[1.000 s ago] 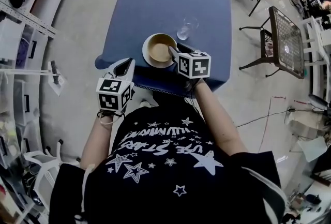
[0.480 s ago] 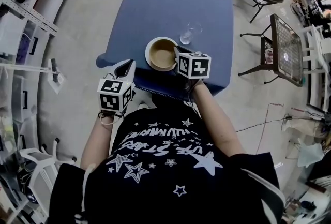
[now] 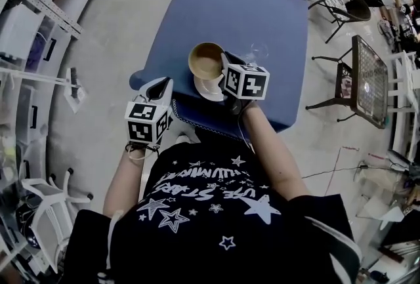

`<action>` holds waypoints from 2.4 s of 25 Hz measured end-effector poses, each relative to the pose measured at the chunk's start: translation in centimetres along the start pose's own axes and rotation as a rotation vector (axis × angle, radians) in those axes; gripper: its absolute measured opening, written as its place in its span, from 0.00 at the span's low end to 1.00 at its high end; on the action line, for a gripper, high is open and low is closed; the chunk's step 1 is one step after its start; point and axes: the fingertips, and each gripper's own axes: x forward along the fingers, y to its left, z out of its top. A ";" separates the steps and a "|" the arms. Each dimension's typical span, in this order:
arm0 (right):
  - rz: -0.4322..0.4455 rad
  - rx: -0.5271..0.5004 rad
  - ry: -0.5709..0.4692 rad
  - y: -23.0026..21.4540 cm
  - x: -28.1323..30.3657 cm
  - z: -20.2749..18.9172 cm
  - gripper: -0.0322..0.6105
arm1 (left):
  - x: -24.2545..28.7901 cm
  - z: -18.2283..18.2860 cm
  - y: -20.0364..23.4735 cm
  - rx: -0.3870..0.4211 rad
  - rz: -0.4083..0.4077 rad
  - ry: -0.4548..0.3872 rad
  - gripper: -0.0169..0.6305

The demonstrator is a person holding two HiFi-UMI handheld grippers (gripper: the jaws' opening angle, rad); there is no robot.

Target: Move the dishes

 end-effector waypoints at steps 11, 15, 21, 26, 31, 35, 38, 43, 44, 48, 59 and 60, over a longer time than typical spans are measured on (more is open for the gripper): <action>-0.004 0.068 0.002 0.4 6.8 2.4 0.08 | 1.0 -0.2 3.4 -0.044 0.038 0.043 0.06; -0.016 0.108 0.018 -0.4 8.4 2.2 0.08 | 1.3 -0.4 4.0 -0.051 0.041 0.056 0.06; -0.029 0.105 0.012 -0.4 8.8 2.0 0.08 | 0.8 -0.9 4.5 -0.057 0.044 0.060 0.06; -0.014 0.046 -0.013 0.1 8.4 2.4 0.20 | 0.0 -1.4 4.5 -0.054 0.045 0.051 0.06; -0.032 0.010 -0.048 0.8 6.6 2.8 0.33 | -1.9 -1.5 4.3 -0.042 0.046 0.027 0.06; -0.053 -0.026 -0.104 2.2 3.9 3.5 0.33 | -3.7 -1.8 4.2 -0.034 0.031 0.009 0.06; -0.069 -0.091 -0.154 3.5 1.0 3.6 0.33 | -4.8 -2.6 3.7 -0.031 0.004 0.007 0.06; -0.091 -0.201 -0.220 4.8 -4.7 2.2 0.30 | -5.2 -4.1 2.6 -0.028 -0.056 0.021 0.06; -0.097 -0.206 -0.224 4.8 -5.6 1.8 0.30 | -5.2 -4.3 2.4 -0.024 -0.064 0.024 0.06; -0.110 -0.182 -0.231 3.5 -9.0 0.5 0.28 | -5.4 -4.8 0.9 -0.020 -0.084 0.029 0.06; -0.126 -0.166 -0.290 0.7 -14.6 -1.3 0.19 | -5.5 -6.0 -4.8 0.016 -0.097 0.056 0.06; -0.126 -0.160 -0.293 0.3 -15.2 -1.7 0.16 | -5.6 -6.2 -5.4 0.016 -0.092 0.057 0.06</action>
